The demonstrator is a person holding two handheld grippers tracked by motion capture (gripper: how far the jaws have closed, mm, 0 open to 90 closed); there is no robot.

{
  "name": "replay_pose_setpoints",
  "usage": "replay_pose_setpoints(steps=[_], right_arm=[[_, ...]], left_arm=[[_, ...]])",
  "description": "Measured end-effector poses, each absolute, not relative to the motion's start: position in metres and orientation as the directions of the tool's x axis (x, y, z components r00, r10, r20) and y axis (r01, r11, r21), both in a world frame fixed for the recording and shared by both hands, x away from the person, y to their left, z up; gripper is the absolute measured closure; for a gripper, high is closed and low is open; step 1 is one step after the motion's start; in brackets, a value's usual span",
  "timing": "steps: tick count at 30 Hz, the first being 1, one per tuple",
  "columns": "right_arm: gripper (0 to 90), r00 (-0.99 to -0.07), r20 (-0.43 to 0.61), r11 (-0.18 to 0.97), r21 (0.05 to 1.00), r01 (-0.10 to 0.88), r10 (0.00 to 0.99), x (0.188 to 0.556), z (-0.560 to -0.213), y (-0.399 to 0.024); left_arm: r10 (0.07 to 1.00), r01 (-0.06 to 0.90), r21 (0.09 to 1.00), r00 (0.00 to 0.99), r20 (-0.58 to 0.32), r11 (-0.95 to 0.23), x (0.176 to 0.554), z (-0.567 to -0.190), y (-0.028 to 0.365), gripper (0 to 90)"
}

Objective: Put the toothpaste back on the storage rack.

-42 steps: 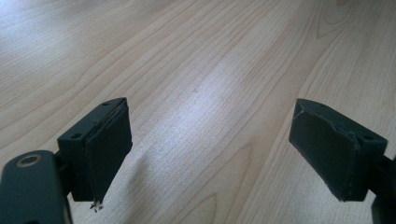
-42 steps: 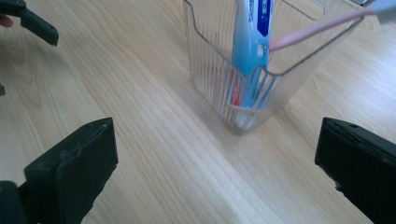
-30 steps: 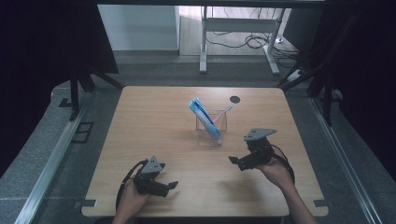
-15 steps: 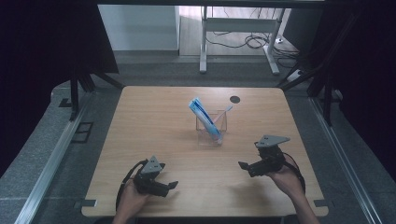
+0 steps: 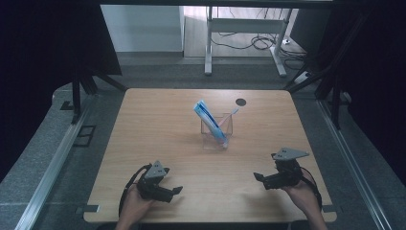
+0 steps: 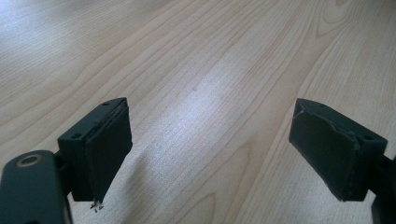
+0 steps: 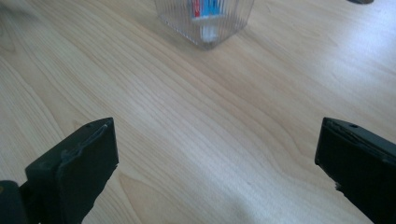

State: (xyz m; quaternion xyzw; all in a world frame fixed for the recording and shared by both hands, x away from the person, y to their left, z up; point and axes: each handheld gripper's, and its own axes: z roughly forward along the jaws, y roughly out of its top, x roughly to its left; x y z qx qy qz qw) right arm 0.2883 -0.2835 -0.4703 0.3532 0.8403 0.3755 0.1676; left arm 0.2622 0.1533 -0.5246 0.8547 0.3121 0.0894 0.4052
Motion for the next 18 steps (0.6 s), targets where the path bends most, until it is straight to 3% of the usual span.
replay_pose_setpoints(steps=[18], right_arm=[[0.0, -0.660, 0.009, 0.434, 0.747, 0.504, 0.751, 0.277, -0.512, -0.296]], left_arm=[[0.612, 0.468, 0.739, 0.785, -0.096, -0.485, 0.262, -0.526, 0.153, 13.2]])
